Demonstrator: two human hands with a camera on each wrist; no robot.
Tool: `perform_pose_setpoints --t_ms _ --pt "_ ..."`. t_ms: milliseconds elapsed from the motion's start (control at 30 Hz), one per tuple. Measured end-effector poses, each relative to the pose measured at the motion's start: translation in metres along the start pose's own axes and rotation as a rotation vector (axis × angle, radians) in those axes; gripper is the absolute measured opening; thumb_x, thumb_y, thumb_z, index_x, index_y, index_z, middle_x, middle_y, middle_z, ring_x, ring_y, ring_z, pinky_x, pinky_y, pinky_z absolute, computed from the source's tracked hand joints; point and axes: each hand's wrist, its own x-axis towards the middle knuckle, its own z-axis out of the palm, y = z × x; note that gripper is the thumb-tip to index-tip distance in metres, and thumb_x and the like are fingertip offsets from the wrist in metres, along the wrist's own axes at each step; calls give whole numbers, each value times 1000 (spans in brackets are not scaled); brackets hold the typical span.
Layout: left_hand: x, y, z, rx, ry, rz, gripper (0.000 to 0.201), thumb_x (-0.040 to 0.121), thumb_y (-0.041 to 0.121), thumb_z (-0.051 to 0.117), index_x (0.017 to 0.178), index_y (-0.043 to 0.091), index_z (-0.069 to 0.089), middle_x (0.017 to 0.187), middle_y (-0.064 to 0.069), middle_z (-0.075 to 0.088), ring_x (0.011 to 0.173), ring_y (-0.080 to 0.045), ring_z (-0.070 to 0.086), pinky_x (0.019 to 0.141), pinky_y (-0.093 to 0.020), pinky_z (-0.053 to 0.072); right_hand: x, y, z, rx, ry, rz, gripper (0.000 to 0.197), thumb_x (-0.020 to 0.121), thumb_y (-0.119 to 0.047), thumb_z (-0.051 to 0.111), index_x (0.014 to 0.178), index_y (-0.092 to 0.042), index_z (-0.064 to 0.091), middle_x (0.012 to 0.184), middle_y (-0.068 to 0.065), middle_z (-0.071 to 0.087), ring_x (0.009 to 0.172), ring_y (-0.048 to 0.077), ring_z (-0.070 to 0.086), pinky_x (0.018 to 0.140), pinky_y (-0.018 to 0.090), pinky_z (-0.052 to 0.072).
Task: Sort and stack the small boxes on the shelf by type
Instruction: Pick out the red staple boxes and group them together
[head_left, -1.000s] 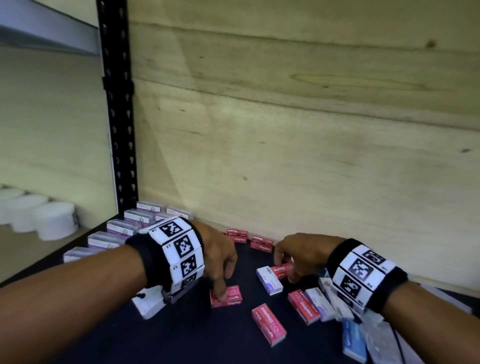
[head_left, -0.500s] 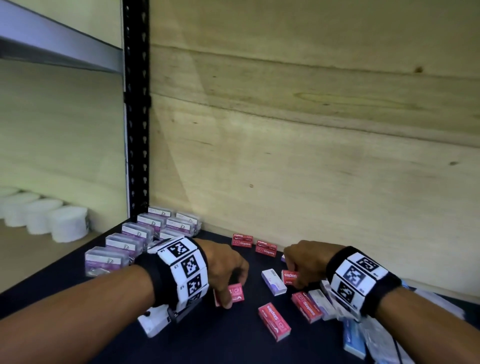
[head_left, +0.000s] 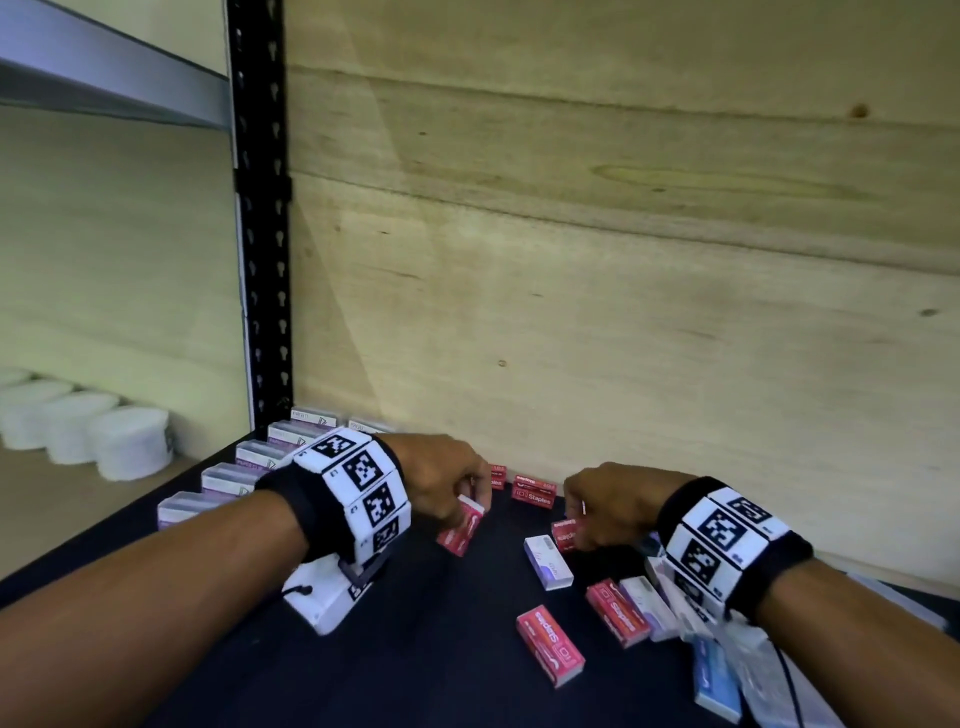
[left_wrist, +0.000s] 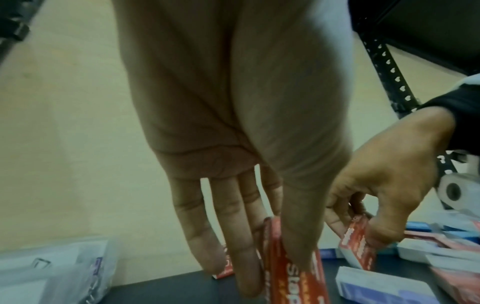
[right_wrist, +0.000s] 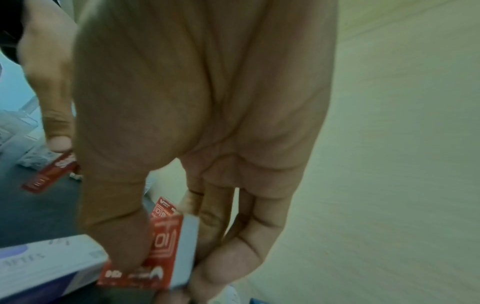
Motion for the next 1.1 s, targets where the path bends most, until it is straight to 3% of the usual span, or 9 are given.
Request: perform_pose_setpoints --t_ms 167,333,500,667,733,800,867,967,1100 --pt "20 -7 -3 -7 86 -73 30 91 26 67 118 20 55 90 12 55 82 -10 51 65 -20 40 15 2 -4 39 36 -42 37 84 -45 71 110 -20 62 100 2 72 91 21 67 81 33 55" --pt "34 -11 3 97 40 -136 30 95 27 60 121 16 51 116 -3 62 93 -17 53 77 -26 39 29 1 -9 6 69 -67 35 81 -37 75 104 -12 67 102 7 70 92 26 65 77 34 53" --pt "46 -15 7 182 25 -174 28 94 25 59 118 10 57 113 -7 64 98 -25 62 77 -30 46 45 -4 -8 15 77 -98 24 81 -32 74 97 -13 71 96 6 72 89 25 67 79 35 56" --pt "62 -14 9 284 11 -177 26 91 23 63 110 4 62 95 -7 58 78 -21 56 62 -26 42 57 -12 -5 -14 99 -135 22 87 -29 69 100 -12 70 98 8 70 85 25 67 71 31 53" --pt "67 -12 9 323 17 -172 13 91 18 65 98 9 59 81 -5 51 65 -18 50 44 -14 36 59 -14 -5 -20 112 -135 23 88 -29 69 102 -11 69 97 8 69 83 25 65 68 30 51" --pt "68 -11 8 346 25 -171 13 90 15 65 96 15 54 72 -3 43 55 -13 41 33 -12 28 60 -15 -5 -22 128 -136 23 88 -29 69 103 -11 68 99 8 69 84 25 66 69 31 52" --pt "69 -11 8 362 19 -184 14 89 17 66 99 13 57 82 -5 50 65 -18 50 46 -19 33 58 -14 -5 -8 142 -135 25 89 -31 69 106 -13 66 102 7 68 88 25 66 75 34 55" --pt "66 -13 9 313 40 -185 35 88 22 69 115 6 54 105 -10 59 90 -24 61 67 -26 42 50 -8 -6 35 140 -129 29 89 -38 68 108 -17 63 104 4 67 93 23 64 80 36 55" --pt "58 -15 10 289 62 -199 47 83 26 74 119 10 49 107 -6 62 92 -23 63 72 -29 48 33 -2 -5 88 4 -90 41 87 -55 65 101 -16 68 93 0 68 89 20 65 77 32 51"
